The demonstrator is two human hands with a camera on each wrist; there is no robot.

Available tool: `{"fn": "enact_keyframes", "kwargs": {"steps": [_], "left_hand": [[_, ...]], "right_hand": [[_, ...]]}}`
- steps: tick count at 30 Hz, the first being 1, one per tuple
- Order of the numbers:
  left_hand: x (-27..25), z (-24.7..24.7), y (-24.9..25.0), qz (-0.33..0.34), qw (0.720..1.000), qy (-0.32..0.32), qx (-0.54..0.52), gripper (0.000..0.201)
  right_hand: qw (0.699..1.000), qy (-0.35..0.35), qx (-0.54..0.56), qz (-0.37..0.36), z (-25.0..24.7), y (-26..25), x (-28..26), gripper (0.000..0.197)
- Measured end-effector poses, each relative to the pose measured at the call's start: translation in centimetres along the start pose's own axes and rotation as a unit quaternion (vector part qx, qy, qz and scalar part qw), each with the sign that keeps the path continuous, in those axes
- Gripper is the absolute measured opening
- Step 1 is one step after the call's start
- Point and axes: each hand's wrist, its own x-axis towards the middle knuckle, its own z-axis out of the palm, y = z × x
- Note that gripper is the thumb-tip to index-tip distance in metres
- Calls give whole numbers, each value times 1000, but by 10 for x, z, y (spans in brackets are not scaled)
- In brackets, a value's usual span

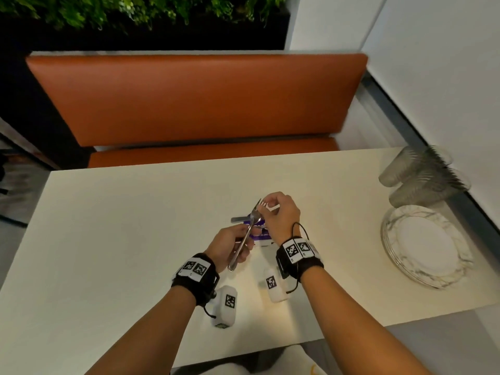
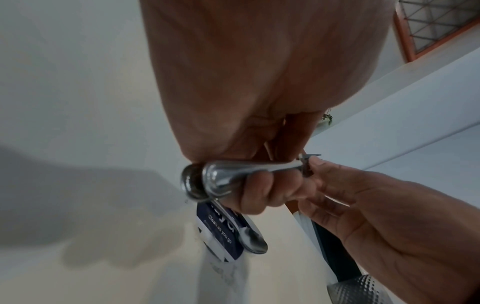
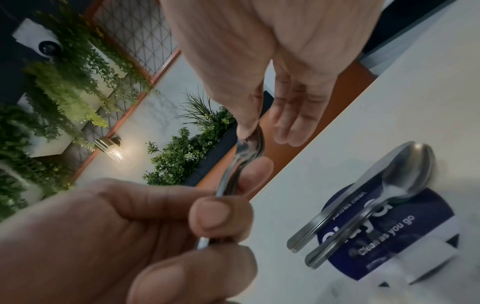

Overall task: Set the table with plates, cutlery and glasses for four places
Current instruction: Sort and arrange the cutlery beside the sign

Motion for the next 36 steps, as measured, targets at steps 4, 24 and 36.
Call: {"fn": "enact_keyframes", "kwargs": {"steps": [4, 24, 36], "left_hand": [[7, 4, 2, -9, 1000, 1, 2, 39], [71, 0, -39, 215, 740, 194, 607, 17], [81, 1, -56, 209, 723, 203, 626, 15]], "right_hand": [[999, -36, 10, 15, -6, 4, 5, 20], [953, -46, -11, 300, -28, 98, 21, 8], [953, -108, -121, 256, -32, 125, 26, 9]]}}
